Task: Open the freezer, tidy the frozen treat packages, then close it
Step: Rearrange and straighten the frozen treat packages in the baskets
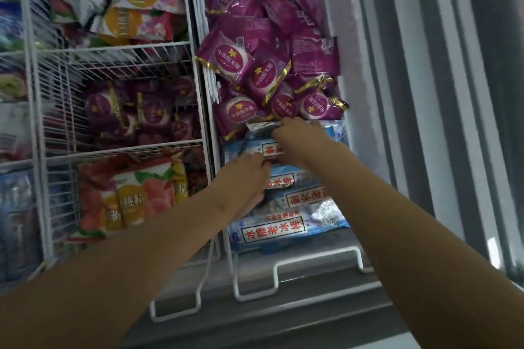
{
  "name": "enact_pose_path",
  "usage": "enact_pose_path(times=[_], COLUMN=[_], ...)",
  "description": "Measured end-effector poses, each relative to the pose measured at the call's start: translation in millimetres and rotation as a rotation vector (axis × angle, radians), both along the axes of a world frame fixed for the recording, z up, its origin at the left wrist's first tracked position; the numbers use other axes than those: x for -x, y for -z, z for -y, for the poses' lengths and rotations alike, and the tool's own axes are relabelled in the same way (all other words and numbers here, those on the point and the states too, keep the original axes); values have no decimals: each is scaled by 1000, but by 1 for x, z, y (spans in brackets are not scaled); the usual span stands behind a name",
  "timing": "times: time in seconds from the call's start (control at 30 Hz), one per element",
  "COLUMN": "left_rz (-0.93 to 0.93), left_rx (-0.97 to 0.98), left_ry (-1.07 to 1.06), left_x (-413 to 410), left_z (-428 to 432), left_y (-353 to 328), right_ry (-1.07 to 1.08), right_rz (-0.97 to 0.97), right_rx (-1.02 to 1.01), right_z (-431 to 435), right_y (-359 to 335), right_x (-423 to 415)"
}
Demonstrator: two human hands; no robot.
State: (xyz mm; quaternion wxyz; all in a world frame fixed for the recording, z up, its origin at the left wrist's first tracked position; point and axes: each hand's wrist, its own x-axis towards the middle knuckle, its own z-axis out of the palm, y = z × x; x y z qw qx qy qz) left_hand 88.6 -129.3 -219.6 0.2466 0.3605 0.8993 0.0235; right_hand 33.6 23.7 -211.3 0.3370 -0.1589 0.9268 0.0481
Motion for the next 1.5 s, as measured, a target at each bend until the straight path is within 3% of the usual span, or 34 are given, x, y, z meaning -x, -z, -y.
enact_pose_path(times=[0.17,0.37,0.5,0.67,0.83,0.93,1.03,1.2,1.3,1.5], left_rz=[-42,-182,-194,-49,28,103,197,334,425,436], left_rx=[101,23,-26,-12,77,66,124,272,363,355], left_ry=[-4,-59,-193,-587,-1165,-1323,-1356,-1259,-1115,-1055], left_x=[2,14,10,-20,-63,-71,-67,-62,-61,-53], left_z=[-6,34,105,244,395,449,476,471,462,459], left_y=[-16,-49,-66,-77,-84,-70,-41,14,33,27], right_ry=[56,56,53,-38,-299,-536,-770,-1033,-945,-749], right_rz=[-46,-96,-123,-146,-137,-138,-96,-54,85,11], right_rx=[41,111,208,314,301,407,503,303,169,238], right_z=[-11,9,49,138,257,336,408,464,464,454], right_y=[-16,-51,-66,-69,-63,-56,-35,16,44,45], right_x=[3,29,47,62,51,22,-16,-60,-62,-64])
